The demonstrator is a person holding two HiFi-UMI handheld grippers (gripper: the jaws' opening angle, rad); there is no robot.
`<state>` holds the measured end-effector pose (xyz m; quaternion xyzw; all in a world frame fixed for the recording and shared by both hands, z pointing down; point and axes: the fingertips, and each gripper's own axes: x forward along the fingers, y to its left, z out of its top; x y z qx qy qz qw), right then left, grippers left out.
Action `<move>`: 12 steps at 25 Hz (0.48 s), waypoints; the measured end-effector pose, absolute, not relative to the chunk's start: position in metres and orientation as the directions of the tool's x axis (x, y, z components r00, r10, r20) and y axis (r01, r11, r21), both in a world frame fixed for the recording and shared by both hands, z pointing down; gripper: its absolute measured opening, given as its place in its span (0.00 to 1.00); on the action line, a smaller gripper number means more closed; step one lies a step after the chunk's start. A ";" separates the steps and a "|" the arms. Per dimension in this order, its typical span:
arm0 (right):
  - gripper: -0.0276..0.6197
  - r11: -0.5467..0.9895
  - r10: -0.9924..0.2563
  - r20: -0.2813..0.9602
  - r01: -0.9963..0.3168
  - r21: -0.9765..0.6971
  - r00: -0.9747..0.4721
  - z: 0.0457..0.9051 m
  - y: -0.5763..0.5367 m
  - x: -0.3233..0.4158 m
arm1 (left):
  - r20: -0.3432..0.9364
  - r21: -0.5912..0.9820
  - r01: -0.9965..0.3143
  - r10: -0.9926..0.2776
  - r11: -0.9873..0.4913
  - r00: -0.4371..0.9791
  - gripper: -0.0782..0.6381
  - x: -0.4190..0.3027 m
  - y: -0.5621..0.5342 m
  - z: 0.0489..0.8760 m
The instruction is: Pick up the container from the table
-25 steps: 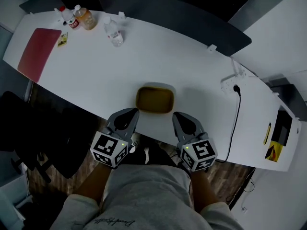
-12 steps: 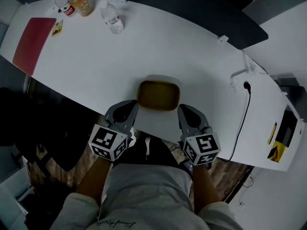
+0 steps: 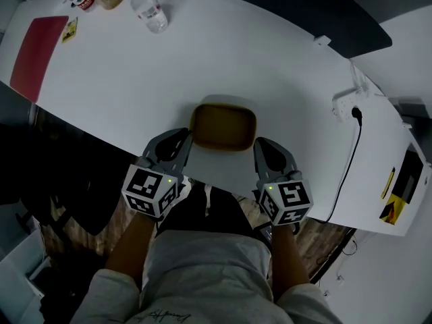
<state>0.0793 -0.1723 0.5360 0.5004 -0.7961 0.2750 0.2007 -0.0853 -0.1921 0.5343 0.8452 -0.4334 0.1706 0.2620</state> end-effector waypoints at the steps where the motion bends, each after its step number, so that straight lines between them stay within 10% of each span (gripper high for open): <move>1: 0.07 0.345 -0.684 0.599 -0.908 -0.238 -0.417 0.539 -0.173 0.080 | 0.521 0.294 -0.823 -0.641 -0.486 0.564 0.15 -0.086 -0.193 0.537; 12: 0.15 0.317 -0.650 0.639 -0.911 -0.263 -0.410 0.571 -0.173 0.085 | 0.576 0.314 -0.826 -0.598 -0.468 0.558 0.21 -0.085 -0.194 0.571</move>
